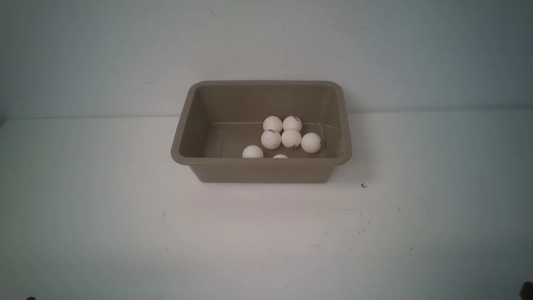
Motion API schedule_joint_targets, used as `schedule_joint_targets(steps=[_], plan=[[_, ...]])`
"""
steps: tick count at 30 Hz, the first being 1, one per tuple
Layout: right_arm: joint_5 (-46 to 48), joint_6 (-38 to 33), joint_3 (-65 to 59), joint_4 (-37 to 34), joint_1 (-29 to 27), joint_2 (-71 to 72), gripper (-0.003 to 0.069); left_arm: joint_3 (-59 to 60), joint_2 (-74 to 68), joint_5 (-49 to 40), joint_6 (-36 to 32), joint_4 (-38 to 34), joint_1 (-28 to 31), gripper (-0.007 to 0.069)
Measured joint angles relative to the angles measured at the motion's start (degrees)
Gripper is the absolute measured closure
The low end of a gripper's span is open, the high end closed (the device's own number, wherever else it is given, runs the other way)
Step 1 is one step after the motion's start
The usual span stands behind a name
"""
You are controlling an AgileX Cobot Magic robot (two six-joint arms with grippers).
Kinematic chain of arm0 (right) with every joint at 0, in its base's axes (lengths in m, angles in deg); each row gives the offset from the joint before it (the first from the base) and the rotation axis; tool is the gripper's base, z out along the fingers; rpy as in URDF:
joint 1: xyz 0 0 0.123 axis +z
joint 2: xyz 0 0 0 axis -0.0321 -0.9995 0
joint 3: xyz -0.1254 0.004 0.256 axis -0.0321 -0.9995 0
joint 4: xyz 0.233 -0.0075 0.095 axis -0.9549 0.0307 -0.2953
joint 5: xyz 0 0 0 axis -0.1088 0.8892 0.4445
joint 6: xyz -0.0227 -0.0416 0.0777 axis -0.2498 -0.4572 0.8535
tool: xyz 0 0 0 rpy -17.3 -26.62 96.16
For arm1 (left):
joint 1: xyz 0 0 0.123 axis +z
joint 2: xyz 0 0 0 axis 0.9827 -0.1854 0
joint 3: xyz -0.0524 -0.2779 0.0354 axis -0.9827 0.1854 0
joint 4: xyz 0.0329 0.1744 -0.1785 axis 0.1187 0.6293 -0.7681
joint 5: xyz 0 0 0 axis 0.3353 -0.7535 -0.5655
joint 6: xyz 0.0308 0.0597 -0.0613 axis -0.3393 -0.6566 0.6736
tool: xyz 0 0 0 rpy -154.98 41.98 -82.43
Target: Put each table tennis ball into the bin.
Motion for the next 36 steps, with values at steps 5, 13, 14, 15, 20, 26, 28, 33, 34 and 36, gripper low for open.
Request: schedule_joint_targets(steps=[5,13,14,15,20,26,28,33,34,36], plan=[[0.0,0.0,0.0,-0.05,0.0,0.0,0.0186,0.0,0.0,0.06,0.18,0.0,-1.7,0.0283],[0.0,0.0,0.0,-0.05,0.0,0.0,0.0186,0.0,0.0,0.12,1.09,-3.22,-4.27,0.0283],[0.0,0.0,0.0,-0.05,0.0,0.0,0.0186,0.0,0.0,0.12,1.09,-3.5,-4.27,0.0283],[0.0,0.0,0.0,-0.05,0.0,0.0,0.0186,0.0,0.0,0.12,1.09,-3.56,-4.27,0.0283],[0.0,0.0,0.0,-0.05,0.0,0.0,0.0186,0.0,0.0,0.12,1.09,-3.9,-4.36,0.0283],[0.0,0.0,0.0,-0.05,0.0,0.0,0.0186,0.0,0.0,0.07,1.09,-4.08,-4.36,0.0283],[0.0,0.0,0.0,-0.05,0.0,0.0,0.0186,0.0,0.0,0.07,1.09,-4.08,-4.36,0.0283],[0.0,0.0,0.0,-0.05,0.0,0.0,0.0186,0.0,0.0,0.07,1.09,-4.08,-4.36,0.0283],[0.0,0.0,0.0,-0.05,0.0,0.0,0.0186,0.0,0.0,0.07,1.09,-4.08,-4.36,0.0283],[0.0,0.0,0.0,-0.05,0.0,0.0,0.0186,0.0,0.0,0.07,1.09,-4.08,-4.36,0.0283]])
